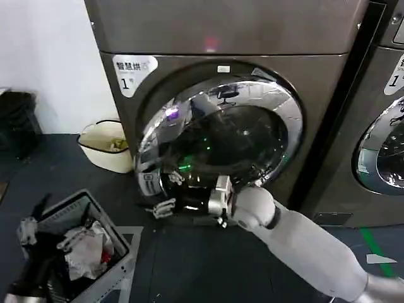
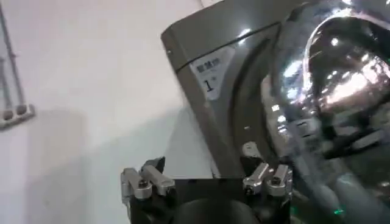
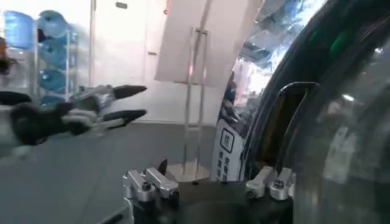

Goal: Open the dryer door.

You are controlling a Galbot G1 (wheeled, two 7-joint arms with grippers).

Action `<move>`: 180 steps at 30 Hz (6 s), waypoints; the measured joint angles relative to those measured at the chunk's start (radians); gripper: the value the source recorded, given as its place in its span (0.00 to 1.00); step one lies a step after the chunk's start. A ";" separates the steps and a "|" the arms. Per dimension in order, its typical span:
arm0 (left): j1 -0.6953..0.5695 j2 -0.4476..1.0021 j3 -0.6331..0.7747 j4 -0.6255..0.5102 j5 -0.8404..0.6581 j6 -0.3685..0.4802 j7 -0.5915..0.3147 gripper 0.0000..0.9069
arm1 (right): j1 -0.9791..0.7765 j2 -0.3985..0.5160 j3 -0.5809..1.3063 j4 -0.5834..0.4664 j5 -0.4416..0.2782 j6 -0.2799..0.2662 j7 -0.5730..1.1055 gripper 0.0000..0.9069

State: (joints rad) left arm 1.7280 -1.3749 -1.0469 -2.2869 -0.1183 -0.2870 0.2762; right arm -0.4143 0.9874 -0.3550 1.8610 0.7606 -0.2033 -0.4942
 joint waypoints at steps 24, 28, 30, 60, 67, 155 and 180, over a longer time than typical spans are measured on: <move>-0.184 0.282 0.157 0.138 -0.159 0.080 0.085 1.00 | -0.151 -0.248 0.167 0.254 0.083 -0.058 -0.176 1.00; -0.234 0.328 0.220 0.174 -0.141 0.077 0.091 1.00 | -0.210 -0.286 0.224 0.297 0.120 -0.080 -0.197 1.00; -0.261 0.348 0.256 0.194 -0.137 0.071 0.101 1.00 | -0.250 -0.304 0.259 0.319 0.123 -0.082 -0.204 1.00; -0.555 0.495 0.695 0.291 -0.166 -0.003 0.177 1.00 | -1.229 -0.175 1.285 0.542 0.020 0.026 -0.086 1.00; -0.630 0.496 0.792 0.304 -0.168 -0.008 0.174 1.00 | -1.456 0.012 1.491 0.557 -0.076 0.117 0.037 1.00; -1.282 -0.176 1.461 0.956 -0.074 -0.003 0.102 1.00 | -1.377 0.622 2.368 0.109 -0.541 0.089 0.841 1.00; -0.937 0.264 1.250 0.333 -0.235 0.313 -0.035 1.00 | -1.344 0.622 2.333 0.117 -0.505 0.020 0.864 1.00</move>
State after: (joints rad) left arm 0.7906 -1.1109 0.2027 -1.9535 -0.3530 0.0262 0.2411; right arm -1.7585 1.6091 1.9775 1.9777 0.2553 -0.1837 0.3700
